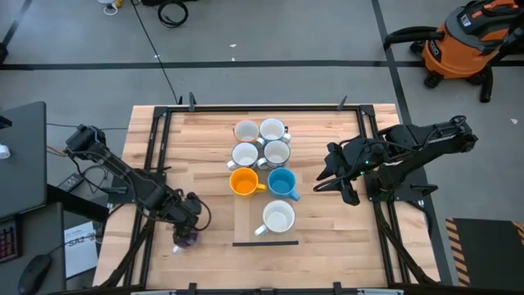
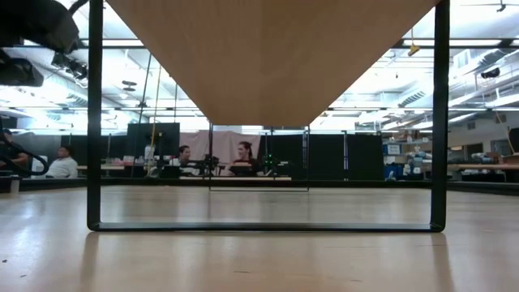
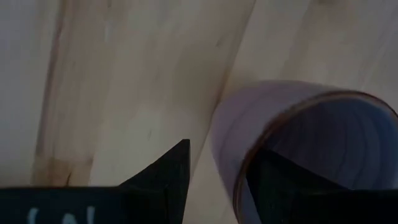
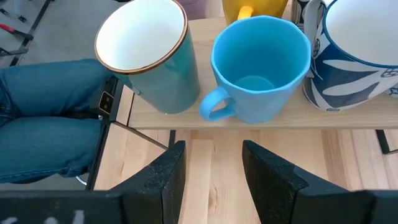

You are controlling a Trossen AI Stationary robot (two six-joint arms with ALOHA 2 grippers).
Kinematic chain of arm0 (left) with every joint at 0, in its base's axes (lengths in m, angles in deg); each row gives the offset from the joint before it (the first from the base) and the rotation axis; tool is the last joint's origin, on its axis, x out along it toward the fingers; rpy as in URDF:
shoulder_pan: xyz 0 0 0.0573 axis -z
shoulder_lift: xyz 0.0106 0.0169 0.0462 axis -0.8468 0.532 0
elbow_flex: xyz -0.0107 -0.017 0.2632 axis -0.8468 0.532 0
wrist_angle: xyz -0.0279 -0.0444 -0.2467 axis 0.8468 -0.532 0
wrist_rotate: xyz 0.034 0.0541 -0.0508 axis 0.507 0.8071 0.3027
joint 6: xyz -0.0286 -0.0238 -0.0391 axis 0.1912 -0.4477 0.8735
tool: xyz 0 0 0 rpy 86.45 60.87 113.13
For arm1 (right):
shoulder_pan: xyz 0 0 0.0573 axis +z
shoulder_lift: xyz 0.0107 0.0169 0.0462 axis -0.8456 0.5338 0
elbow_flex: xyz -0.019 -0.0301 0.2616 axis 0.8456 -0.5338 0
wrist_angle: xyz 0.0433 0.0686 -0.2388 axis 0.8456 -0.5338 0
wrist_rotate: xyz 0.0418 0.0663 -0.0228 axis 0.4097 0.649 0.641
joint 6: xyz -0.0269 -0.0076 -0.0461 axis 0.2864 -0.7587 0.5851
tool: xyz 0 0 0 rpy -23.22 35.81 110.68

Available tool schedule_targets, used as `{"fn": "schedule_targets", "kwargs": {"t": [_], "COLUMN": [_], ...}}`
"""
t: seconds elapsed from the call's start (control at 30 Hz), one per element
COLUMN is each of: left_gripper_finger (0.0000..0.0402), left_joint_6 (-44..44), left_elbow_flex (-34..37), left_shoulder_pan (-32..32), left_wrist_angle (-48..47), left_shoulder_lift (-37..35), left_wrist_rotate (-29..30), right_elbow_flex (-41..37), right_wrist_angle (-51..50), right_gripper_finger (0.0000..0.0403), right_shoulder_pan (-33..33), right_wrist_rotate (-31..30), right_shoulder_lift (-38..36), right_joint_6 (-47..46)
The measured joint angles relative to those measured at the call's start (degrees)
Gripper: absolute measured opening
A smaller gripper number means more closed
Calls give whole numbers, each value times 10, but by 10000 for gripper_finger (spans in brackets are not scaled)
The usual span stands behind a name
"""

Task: Place coffee mugs
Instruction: Put the purple mug on the shelf

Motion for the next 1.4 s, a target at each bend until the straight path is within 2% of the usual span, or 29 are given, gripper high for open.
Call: {"fn": "schedule_targets", "kwargs": {"t": [0.23, 0.5, 0.7, 1.03, 1.4], "left_gripper_finger": [153, 147, 112, 25, 32], "left_joint_6": [0, 45, 49, 49, 64], "left_elbow_flex": [43, 62, 62, 62, 59], "left_shoulder_pan": [0, 0, 0, 0, -1], "left_wrist_angle": [77, 81, 85, 86, 91], "left_shoulder_lift": [0, 0, 0, 1, 1], "left_wrist_rotate": [1, 0, 0, 3, 1], "right_elbow_flex": [0, 0, 0, 0, 0], "right_wrist_angle": [0, 0, 0, 0, 0], "right_gripper_finger": [165, 165, 165, 165, 165], "right_shoulder_pan": [0, 0, 0, 0, 0], "right_wrist_rotate": [0, 0, 0, 0, 0], "right_shoulder_lift": [0, 0, 0, 0, 0], "right_joint_6": [0, 0, 0, 0, 0]}}
